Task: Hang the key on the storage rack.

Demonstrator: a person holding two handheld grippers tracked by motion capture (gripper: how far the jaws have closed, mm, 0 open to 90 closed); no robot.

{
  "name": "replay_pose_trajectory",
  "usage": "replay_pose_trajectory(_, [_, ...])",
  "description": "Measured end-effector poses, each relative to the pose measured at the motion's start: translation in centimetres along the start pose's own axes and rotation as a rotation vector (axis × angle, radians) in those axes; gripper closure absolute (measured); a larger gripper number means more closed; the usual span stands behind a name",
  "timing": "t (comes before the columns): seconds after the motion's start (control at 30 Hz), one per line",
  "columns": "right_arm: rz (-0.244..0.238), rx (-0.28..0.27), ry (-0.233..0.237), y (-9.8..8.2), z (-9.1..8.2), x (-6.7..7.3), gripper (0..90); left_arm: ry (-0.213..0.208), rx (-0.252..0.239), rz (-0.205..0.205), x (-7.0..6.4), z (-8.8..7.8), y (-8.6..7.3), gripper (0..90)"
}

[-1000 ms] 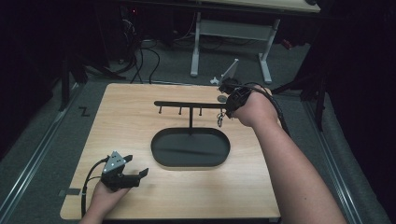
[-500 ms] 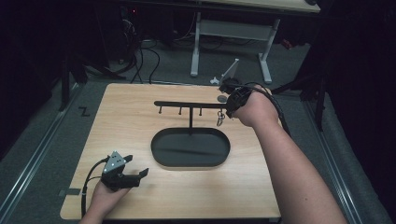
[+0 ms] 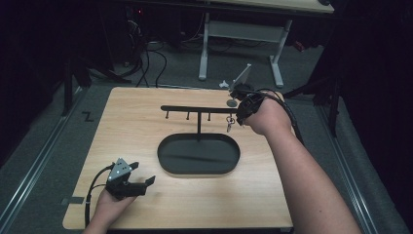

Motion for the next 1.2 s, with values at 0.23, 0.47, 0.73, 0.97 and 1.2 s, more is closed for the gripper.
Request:
replay_pose_trajectory(0.23, [0.026, -0.025, 0.005, -1.2, 0.6, -0.5, 75.5, -0.004, 0.003, 0.004, -0.1, 0.1, 0.0, 15.2])
replay_pose_trajectory(0.47, [0.063, -0.056, 0.014, -2.9, 1.4, -0.7, 68.3, -0.007, 0.009, 0.012, -0.3, 0.3, 0.0, 15.2])
replay_pose_trajectory(0.73, [0.074, -0.103, 0.011, -5.0, 2.8, 0.0, 61.6, -0.008, 0.012, 0.013, -0.4, 0.4, 0.0, 15.2])
replay_pose_trajectory(0.97, [0.089, -0.14, 0.017, -6.7, 4.3, 0.3, 60.2, -0.008, 0.014, 0.014, -0.4, 0.5, 0.0, 15.2])
replay_pose_trajectory(1.2, [0.106, -0.212, -0.002, -9.2, 5.9, 1.1, 59.4, -0.009, 0.024, 0.018, -0.5, 0.6, -0.1, 15.2])
Point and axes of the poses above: each handheld gripper's, and its own axes: z roughly forward along the jaws, y roughly out of its top, x roughly to its left, the point moved 3 cm from there along z, roughly forward along the jaws, and after that the axes turned 5 degrees about -z, right-handed, at the moved point
